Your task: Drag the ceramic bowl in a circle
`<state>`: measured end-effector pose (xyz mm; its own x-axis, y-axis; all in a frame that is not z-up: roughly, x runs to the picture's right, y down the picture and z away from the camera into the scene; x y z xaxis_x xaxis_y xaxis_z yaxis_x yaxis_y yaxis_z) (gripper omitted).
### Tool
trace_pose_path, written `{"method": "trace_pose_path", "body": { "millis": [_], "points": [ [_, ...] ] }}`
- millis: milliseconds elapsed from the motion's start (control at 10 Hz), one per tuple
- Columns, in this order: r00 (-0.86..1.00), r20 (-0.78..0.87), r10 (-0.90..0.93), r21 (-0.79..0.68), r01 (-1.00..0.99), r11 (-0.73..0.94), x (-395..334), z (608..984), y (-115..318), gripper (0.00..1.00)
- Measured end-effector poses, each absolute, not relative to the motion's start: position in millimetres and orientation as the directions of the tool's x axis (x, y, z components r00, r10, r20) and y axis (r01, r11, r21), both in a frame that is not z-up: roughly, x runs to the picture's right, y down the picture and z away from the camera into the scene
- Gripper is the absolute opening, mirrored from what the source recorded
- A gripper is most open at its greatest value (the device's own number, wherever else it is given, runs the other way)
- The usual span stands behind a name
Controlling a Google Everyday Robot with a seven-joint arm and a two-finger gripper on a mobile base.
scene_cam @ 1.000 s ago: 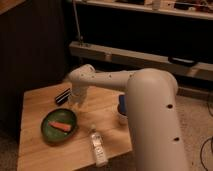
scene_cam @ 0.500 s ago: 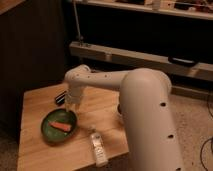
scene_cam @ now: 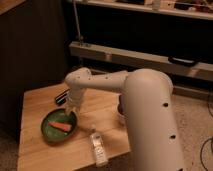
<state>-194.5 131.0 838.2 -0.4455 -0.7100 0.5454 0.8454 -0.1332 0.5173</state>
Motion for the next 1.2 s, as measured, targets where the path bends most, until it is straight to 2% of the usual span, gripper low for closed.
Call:
{"method": "trace_pose_path", "body": {
  "millis": [600, 700, 900, 1100, 1200],
  "points": [
    [-0.43, 0.581, -0.691, 0.511, 0.854, -0.101, -184.2, 847.7, 159.9, 0.47],
    [-0.431, 0.592, -0.681, 0.509, 0.855, -0.099, -185.0, 848.7, 162.4, 0.42],
    [-0.446, 0.602, -0.662, 0.513, 0.852, -0.108, -190.7, 850.4, 164.2, 0.26],
    [-0.471, 0.62, -0.628, 0.504, 0.852, -0.142, -205.4, 857.3, 162.6, 0.04],
    [-0.478, 0.622, -0.62, 0.498, 0.853, -0.158, -213.3, 860.8, 158.3, 0.0]
  ]
}}
